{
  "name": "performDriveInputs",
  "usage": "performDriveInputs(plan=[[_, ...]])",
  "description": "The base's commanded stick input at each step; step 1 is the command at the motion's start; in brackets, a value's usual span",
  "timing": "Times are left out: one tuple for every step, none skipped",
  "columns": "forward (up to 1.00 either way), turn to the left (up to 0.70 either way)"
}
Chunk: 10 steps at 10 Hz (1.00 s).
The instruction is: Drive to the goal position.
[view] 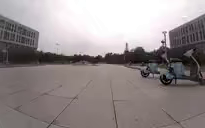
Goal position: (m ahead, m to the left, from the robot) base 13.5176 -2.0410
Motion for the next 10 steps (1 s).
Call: performDriveInputs(plan=[[1.00, 0.00], [1.00, 0.00], [1.00, 0.00], [1.00, 0.00], [1.00, 0.00], [1.00, 0.00], [1.00, 0.00], [1.00, 0.00], [1.00, 0.00], [1.00, 0.00]])
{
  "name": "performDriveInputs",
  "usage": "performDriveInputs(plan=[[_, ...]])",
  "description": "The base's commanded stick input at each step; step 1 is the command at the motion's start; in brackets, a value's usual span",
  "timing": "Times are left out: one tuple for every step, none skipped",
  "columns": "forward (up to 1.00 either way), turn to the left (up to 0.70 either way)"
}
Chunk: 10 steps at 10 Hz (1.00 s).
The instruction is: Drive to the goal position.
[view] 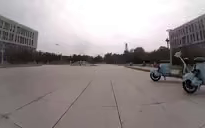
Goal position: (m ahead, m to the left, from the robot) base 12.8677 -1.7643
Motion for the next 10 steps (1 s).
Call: performDriveInputs(plan=[[1.00, 0.00], [1.00, -0.16], [1.00, -0.29], [1.00, -0.09], [1.00, 0.00], [1.00, 0.00], [1.00, 0.00], [1.00, 0.00], [1.00, 0.00], [1.00, 0.00]])
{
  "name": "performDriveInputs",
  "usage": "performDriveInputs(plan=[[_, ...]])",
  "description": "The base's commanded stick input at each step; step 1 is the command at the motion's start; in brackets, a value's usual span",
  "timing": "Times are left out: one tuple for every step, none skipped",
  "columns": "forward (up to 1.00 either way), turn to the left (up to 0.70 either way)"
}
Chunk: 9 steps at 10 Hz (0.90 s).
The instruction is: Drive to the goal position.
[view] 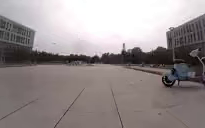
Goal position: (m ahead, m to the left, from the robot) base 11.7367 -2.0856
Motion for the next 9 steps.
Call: performDriveInputs(plan=[[1.00, 0.00], [1.00, 0.00], [1.00, 0.00], [1.00, 0.00], [1.00, 0.00], [1.00, 0.00], [1.00, -0.09], [1.00, -0.16], [1.00, -0.07]])
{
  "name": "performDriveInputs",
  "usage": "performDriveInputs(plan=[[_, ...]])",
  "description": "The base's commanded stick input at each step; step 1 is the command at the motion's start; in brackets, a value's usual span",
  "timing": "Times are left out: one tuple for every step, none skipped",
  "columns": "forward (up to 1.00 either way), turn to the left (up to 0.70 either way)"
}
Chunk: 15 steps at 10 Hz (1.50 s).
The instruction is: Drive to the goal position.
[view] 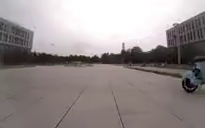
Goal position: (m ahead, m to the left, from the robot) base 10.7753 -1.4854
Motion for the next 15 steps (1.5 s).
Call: performDriveInputs(plan=[[1.00, 0.00], [1.00, -0.15], [1.00, -0.25], [1.00, -0.04], [1.00, 0.00], [1.00, 0.00], [1.00, -0.12], [1.00, 0.00], [1.00, 0.00], [1.00, 0.00], [1.00, -0.06], [1.00, 0.00], [1.00, 0.00], [1.00, 0.00], [1.00, 0.00]])
